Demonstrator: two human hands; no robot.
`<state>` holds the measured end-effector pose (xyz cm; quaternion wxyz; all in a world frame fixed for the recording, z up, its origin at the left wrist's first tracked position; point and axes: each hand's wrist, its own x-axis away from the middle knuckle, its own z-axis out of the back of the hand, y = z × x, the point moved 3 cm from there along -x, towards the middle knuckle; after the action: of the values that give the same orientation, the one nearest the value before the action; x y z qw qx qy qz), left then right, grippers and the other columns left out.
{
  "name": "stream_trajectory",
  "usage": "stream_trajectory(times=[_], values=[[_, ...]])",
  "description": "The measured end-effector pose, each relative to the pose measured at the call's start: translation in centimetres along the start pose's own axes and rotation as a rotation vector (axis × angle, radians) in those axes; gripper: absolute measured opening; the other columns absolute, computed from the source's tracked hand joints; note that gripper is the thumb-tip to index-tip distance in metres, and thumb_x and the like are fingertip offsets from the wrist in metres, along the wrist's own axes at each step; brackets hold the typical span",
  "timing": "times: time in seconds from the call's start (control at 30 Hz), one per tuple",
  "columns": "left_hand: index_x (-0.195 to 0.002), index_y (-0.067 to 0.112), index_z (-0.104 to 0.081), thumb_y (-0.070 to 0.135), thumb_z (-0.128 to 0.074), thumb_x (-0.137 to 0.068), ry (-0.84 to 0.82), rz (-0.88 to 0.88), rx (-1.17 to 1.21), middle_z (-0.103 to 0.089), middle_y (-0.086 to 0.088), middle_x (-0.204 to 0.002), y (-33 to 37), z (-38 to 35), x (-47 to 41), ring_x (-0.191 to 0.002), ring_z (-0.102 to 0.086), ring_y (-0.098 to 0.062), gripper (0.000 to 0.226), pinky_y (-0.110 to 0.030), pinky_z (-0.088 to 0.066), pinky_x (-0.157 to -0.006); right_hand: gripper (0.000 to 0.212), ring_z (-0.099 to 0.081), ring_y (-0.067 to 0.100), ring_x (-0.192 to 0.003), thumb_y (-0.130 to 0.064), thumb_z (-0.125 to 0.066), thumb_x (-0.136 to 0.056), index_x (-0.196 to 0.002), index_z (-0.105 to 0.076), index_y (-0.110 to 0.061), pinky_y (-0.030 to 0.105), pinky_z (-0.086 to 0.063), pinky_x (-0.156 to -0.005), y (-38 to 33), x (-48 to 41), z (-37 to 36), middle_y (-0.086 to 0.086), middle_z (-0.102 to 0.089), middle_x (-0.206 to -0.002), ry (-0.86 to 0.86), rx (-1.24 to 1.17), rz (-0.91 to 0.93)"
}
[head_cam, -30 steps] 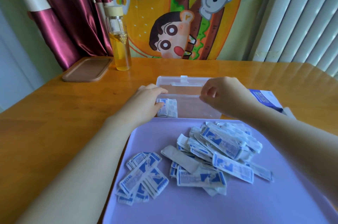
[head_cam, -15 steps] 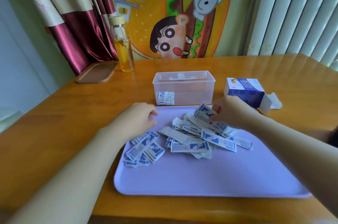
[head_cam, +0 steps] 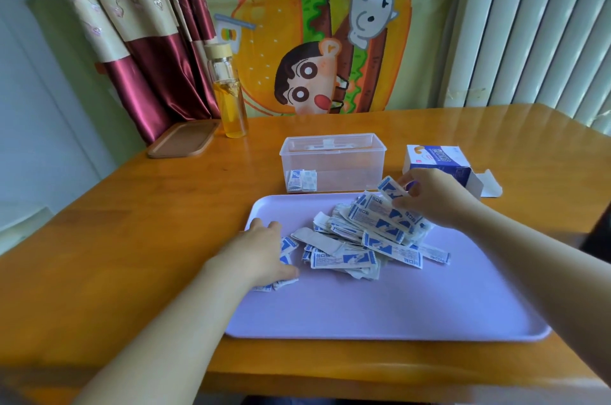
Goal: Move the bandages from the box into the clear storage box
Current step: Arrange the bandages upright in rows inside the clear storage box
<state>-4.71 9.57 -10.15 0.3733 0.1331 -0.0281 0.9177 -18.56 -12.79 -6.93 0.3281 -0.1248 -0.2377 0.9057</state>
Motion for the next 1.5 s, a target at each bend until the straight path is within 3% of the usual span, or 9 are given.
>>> stream_trajectory(times=[0.2, 0.33, 0.4, 0.47, 0.6, 0.9, 1.23, 1.37, 1.5], values=[[-0.151, 0.028, -0.003, 0.025, -0.067, -0.079, -0.053, -0.118, 0.11, -0.002, 0.006, -0.156, -0.4, 0.9, 0.2, -0.123, -0.046, -0.017, 0.096, -0.03, -0.048, -0.091, 0.03, -0.059, 0.012, -0.076, -0.027, -0.069, -0.083, -0.11, -0.061, -0.016, 0.025, -0.049, -0.062, -0.4, -0.2, -0.7, -0.004, -0.063, -0.09, -0.024, 0.024, 0.076], [-0.149, 0.016, -0.015, 0.045, -0.066, -0.08, -0.017, -0.015, 0.094, -0.023, -0.004, -0.151, -1.1, 1.2, 0.5, -0.125, -0.044, -0.019, 0.091, -0.031, -0.045, -0.092, 0.03, -0.057, 0.01, -0.088, -0.027, -0.068, -0.084, -0.111, -0.062, -0.018, 0.025, -0.048, -0.077, -0.7, -0.2, -0.7, -0.008, -0.061, -0.096, 0.112, 0.074, 0.165], [-0.124, 0.01, -0.043, 0.053, -0.063, -0.081, -0.006, 0.028, 0.056, -0.051, -0.006, -0.118, -1.0, 1.3, 0.4, -0.096, -0.055, -0.017, 0.064, -0.03, -0.047, -0.072, 0.021, -0.058, 0.002, -0.08, -0.026, -0.067, -0.085, -0.105, -0.067, -0.021, 0.017, -0.048, -0.073, -2.8, 0.9, -0.8, -0.008, -0.067, -0.097, 0.113, 0.076, 0.302], [-0.087, 0.013, -0.045, 0.05, -0.064, -0.082, 0.016, 0.048, 0.031, -0.047, 0.0, -0.082, -0.8, 1.1, 0.2, -0.066, -0.044, -0.012, 0.041, -0.026, -0.033, -0.05, 0.014, -0.051, -0.006, -0.066, -0.026, -0.067, -0.085, -0.099, -0.07, -0.025, 0.005, -0.039, -0.061, -5.5, 2.7, -1.9, -0.012, -0.068, -0.095, -0.042, 0.1, 0.481], [-0.064, 0.014, -0.039, 0.041, -0.069, -0.08, -0.025, 0.059, -0.007, -0.039, -0.001, -0.067, -0.5, 1.3, -0.4, -0.054, -0.037, -0.013, 0.043, -0.025, -0.027, -0.044, 0.031, -0.054, 0.011, -0.09, -0.031, -0.065, -0.085, -0.116, -0.061, -0.03, 0.022, -0.043, -0.077, -8.4, 5.8, -5.7, -0.006, -0.055, -0.113, -0.34, 0.312, 0.682], [-0.07, 0.016, -0.047, 0.038, -0.072, -0.078, -0.194, 0.03, -0.01, -0.052, 0.001, -0.063, -0.7, 2.0, -1.4, -0.054, -0.046, -0.014, 0.035, -0.023, -0.034, -0.048, 0.022, -0.056, 0.025, -0.095, -0.032, -0.055, -0.09, -0.111, -0.061, -0.025, 0.04, -0.049, -0.079, -6.5, 4.3, -6.2, 0.001, -0.049, -0.109, -0.341, 0.382, 0.516], [-0.091, 0.012, -0.054, 0.018, -0.061, -0.085, -0.085, -0.019, 0.39, -0.068, -0.01, -0.083, -3.3, 1.2, -0.6, -0.073, -0.068, -0.025, 0.012, -0.028, -0.046, -0.057, 0.023, -0.045, -0.006, -0.066, -0.033, -0.062, -0.087, -0.11, -0.062, -0.032, 0.007, -0.034, -0.06, -6.2, 3.6, -4.8, -0.013, -0.062, -0.102, -0.259, 0.15, 0.539], [-0.099, 0.015, -0.053, 0.019, -0.061, -0.088, -0.067, -0.13, 0.454, -0.069, -0.003, -0.082, -3.7, 2.5, 0.9, -0.068, -0.068, -0.011, 0.014, -0.036, -0.055, -0.068, 0.049, -0.052, 0.001, -0.071, -0.033, -0.068, -0.082, -0.127, -0.049, -0.032, 0.008, -0.038, -0.065, -7.0, 3.7, -4.9, -0.018, -0.052, -0.11, -0.249, -0.002, 0.526], [-0.081, 0.032, -0.049, 0.023, -0.063, -0.087, -0.122, -0.37, 0.23, -0.058, 0.01, -0.07, 0.6, 2.4, 2.4, -0.063, -0.058, -0.009, 0.018, -0.015, -0.042, -0.054, 0.074, -0.055, 0.002, -0.075, -0.037, -0.075, -0.076, -0.138, -0.035, -0.034, 0.01, -0.041, -0.07, -7.8, 4.6, -6.0, -0.016, -0.05, -0.122, -0.313, -0.118, 0.568]])
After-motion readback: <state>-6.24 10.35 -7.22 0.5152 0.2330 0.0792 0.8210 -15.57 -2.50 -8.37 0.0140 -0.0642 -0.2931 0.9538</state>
